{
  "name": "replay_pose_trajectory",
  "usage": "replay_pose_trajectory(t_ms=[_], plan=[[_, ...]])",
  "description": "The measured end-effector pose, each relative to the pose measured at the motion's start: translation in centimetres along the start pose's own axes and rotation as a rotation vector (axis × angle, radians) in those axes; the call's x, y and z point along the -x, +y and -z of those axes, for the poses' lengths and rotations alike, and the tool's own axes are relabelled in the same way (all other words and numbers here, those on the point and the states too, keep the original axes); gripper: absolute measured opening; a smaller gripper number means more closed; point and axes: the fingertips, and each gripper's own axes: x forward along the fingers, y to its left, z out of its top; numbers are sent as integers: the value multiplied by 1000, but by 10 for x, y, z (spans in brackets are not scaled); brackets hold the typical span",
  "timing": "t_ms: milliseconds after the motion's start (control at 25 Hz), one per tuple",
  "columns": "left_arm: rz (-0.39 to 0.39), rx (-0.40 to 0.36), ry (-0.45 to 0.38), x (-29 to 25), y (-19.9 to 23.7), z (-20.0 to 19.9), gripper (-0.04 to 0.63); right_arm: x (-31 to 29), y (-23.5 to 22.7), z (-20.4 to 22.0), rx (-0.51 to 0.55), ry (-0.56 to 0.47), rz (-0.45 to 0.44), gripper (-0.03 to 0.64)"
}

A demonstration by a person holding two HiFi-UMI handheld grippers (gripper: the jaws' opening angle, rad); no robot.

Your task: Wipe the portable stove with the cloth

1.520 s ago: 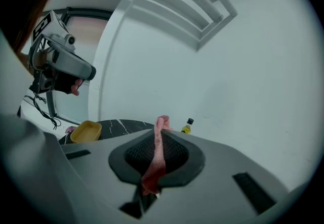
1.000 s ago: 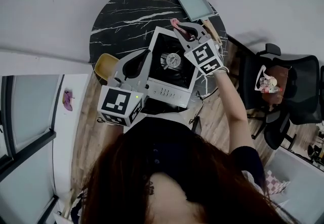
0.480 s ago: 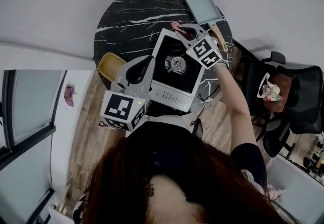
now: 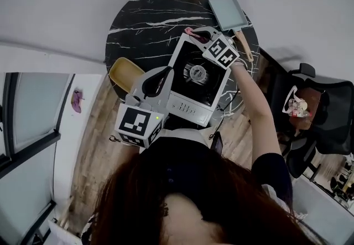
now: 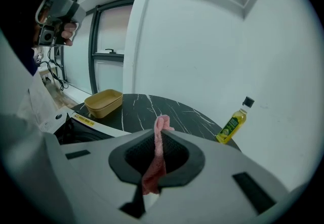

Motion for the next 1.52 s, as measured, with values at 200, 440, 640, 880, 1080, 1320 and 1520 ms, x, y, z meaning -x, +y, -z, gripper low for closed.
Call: replay_pose_trajectory(t_ms=[200,440,640,880,1080,1320,1520], plan=[[-13,29,11,1,4,6,12,-18,-4,8,-22,-3,-48,28],[-21,18,20,0,6,10,12,-31,4,17,-22,21,-118,28],[-12,22,36,-2,4,14,12,-38,3,23,-39,34,-150,28],[0,19,35,-4,0,13,12,-40,9,29,-23,72,-196,26],[9,17,41,-5,-2,13,12,-40,10,31,-32,75,-202,26],[16,9,47,-5,-5,14,12,-36,9,37,-47,96,-210,26],[21,2,48,-4,-7,13,12,-32,10,42,-31,120,-219,26]])
